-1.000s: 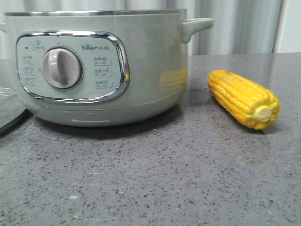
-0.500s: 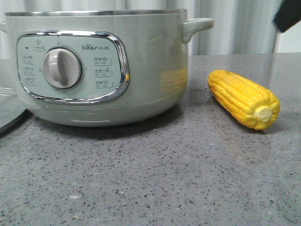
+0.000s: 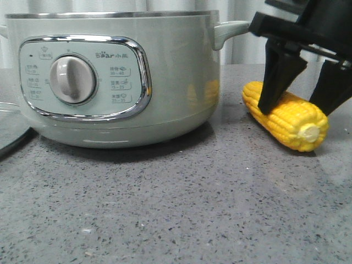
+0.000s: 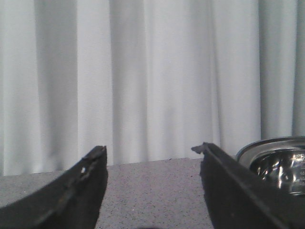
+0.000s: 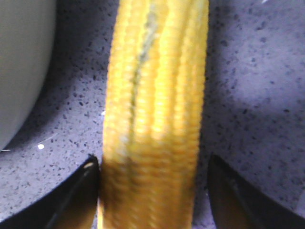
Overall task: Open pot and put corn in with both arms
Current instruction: 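Lower the right gripper onto the yellow corn cob and grasp it, then lift the corn cob with the right gripper over the open pot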
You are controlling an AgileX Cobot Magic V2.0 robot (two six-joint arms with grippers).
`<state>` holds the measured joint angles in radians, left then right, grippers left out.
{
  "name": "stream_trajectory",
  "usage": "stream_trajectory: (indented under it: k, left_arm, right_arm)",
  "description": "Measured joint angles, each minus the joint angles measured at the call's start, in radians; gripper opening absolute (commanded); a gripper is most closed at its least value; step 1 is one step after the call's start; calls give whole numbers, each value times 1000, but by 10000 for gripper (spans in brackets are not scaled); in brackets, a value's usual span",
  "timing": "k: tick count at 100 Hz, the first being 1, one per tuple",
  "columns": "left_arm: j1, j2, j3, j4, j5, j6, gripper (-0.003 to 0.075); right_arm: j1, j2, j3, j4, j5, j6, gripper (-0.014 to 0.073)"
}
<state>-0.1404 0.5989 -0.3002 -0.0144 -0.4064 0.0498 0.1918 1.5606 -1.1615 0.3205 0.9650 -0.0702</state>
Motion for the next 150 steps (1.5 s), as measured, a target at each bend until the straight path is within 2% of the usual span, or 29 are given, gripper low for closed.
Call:
stream_trajectory:
  k: [15, 37, 51, 86, 106, 120, 135, 150]
  left_arm:
    - [0, 0, 0, 0, 2, 0, 388]
    - [0, 0, 0, 0, 1, 0, 387]
    - [0, 0, 0, 0, 1, 0, 387]
    - [0, 0, 0, 0, 1, 0, 387]
    - [0, 0, 0, 0, 1, 0, 387]
    - [0, 0, 0, 0, 1, 0, 387]
    - [0, 0, 0, 0, 1, 2, 387]
    - [0, 0, 0, 0, 1, 2, 387]
  right_arm:
    - [2, 13, 0, 0, 3, 0, 370]
    - [2, 13, -3, 2, 6, 0, 127]
    - [5, 13, -11, -5, 15, 0, 55]
    - [2, -62, -67, -104, 100, 0, 55]
    - [-66, -173, -131, -141, 205, 0, 55]
    - [-96, -244, -203, -152, 229, 3, 55]
    - [-74, -265, -308, -72, 227, -6, 55]
    - [23, -254, -358, 12, 130, -17, 58]
